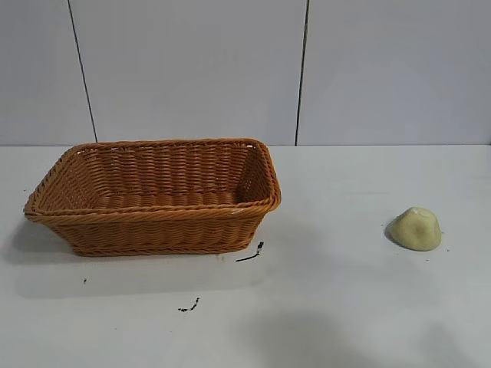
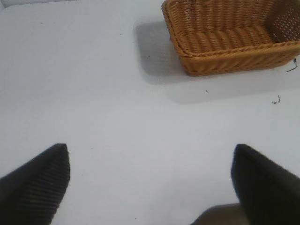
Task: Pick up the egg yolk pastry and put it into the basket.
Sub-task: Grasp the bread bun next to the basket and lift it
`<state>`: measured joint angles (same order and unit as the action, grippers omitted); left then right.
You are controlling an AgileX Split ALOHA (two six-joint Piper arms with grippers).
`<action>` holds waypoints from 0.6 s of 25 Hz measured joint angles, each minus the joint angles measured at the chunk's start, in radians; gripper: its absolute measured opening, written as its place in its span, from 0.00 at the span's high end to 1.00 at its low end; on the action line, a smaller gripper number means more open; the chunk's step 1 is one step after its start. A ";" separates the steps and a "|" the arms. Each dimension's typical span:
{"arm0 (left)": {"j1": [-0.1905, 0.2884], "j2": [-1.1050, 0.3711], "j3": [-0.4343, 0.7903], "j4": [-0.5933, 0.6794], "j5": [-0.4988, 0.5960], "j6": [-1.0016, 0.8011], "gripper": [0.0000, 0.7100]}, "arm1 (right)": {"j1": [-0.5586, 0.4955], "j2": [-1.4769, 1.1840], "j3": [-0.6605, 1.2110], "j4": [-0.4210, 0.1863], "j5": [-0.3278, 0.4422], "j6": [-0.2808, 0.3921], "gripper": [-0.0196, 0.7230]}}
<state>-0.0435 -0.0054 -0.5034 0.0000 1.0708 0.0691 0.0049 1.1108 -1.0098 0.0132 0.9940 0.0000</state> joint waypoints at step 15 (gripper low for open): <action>0.000 0.000 0.000 0.000 0.000 0.000 0.02 | 0.059 0.685 -0.335 0.001 -0.047 0.000 0.04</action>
<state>-0.0435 -0.0054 -0.5034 0.0000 1.0708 0.0691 0.0642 1.7954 -1.3449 0.0140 0.9466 0.0000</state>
